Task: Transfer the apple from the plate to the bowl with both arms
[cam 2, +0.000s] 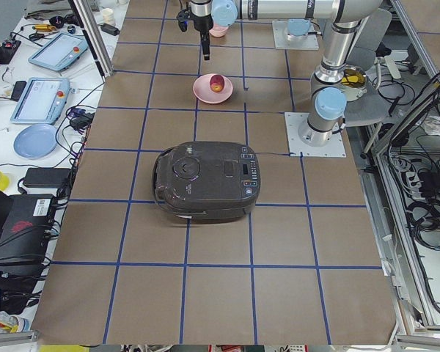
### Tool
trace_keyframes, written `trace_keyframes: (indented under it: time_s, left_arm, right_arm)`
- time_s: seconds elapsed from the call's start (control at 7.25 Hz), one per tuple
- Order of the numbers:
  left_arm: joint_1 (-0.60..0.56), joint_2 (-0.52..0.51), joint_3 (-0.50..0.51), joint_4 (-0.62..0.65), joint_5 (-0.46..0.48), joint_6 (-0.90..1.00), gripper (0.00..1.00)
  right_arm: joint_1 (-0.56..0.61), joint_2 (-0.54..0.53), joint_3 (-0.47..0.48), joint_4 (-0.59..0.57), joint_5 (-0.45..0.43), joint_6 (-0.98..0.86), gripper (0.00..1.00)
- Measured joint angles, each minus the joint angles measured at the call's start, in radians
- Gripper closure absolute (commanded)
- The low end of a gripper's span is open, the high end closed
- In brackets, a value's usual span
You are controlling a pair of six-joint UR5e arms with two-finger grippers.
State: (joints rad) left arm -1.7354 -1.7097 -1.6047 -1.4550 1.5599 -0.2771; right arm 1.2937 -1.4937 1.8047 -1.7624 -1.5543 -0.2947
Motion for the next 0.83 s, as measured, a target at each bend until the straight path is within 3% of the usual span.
trace_keyframes:
  time_s: [0.41, 0.83]
  left_arm:
    - [-0.077, -0.084, -0.196, 0.282, 0.000, -0.108, 0.00]
    - [-0.134, -0.162, -0.264, 0.339, -0.001, -0.173, 0.00]
  right_arm:
    - [-0.070, 0.062, 0.168, -0.228, 0.003, -0.092, 0.00]
    - [-0.076, 0.130, 0.233, -0.325, -0.002, -0.093, 0.01]
